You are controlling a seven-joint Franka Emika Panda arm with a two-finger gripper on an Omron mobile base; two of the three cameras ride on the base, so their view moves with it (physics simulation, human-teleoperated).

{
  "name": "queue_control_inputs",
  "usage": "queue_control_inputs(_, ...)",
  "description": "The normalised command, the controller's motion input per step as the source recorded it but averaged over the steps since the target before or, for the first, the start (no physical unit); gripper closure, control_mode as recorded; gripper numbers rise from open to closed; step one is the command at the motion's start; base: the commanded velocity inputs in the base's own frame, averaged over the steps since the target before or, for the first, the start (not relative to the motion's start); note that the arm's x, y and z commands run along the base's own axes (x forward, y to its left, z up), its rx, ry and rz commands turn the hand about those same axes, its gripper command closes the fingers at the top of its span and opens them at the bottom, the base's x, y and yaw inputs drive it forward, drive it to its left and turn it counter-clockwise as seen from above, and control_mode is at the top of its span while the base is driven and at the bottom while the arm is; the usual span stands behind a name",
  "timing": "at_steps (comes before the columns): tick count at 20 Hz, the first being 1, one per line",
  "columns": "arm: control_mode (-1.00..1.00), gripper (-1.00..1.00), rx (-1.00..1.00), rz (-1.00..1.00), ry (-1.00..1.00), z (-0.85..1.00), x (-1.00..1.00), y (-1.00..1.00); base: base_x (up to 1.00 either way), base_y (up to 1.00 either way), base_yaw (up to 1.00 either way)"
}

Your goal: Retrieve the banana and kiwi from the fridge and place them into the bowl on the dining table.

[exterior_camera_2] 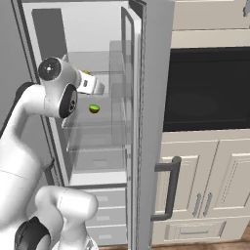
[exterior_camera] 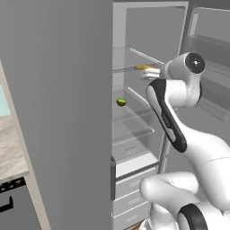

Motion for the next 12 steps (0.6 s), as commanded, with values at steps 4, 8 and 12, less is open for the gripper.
queue_control_inputs(4,-1.00,1.00,0.00,-0.11,0.12,0.00,-0.72,0.00,0.00,0.00,0.00)
queue_control_inputs(8,1.00,1.00,0.00,-0.05,0.05,0.00,-0.40,0.00,-0.45,0.00,-0.05)
queue_control_inputs(12,1.00,1.00,0.00,0.00,0.00,0.00,0.00,0.00,-0.98,0.00,-0.14)
